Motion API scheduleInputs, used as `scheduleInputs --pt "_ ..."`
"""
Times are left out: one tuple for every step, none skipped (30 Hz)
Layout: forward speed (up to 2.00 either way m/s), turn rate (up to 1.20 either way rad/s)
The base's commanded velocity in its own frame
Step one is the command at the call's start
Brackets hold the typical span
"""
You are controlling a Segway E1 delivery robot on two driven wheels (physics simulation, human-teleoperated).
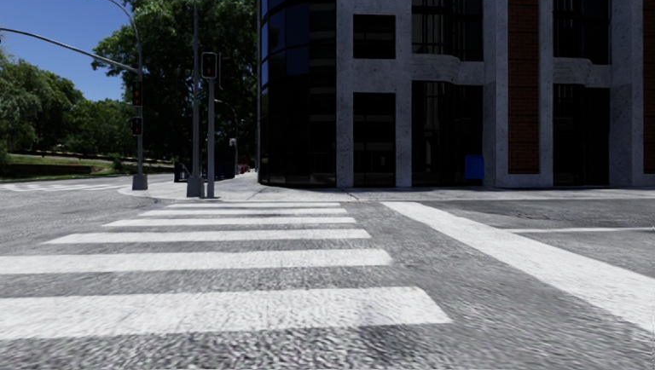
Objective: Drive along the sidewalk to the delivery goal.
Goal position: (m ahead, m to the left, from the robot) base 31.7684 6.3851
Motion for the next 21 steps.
scheduleInputs --pt "2.00 0.00" --pt "2.00 0.00" --pt "2.00 0.00" --pt "2.00 0.00" --pt "2.00 0.00" --pt "2.00 0.00" --pt "2.00 0.00" --pt "2.00 0.00" --pt "2.00 0.00" --pt "2.00 0.00" --pt "2.00 0.00" --pt "2.00 0.00" --pt "2.00 0.09" --pt "2.00 0.19" --pt "2.00 0.21" --pt "2.00 0.21" --pt "2.00 0.22" --pt "2.00 0.22" --pt "2.00 0.23" --pt "2.00 0.24" --pt "2.00 0.25"
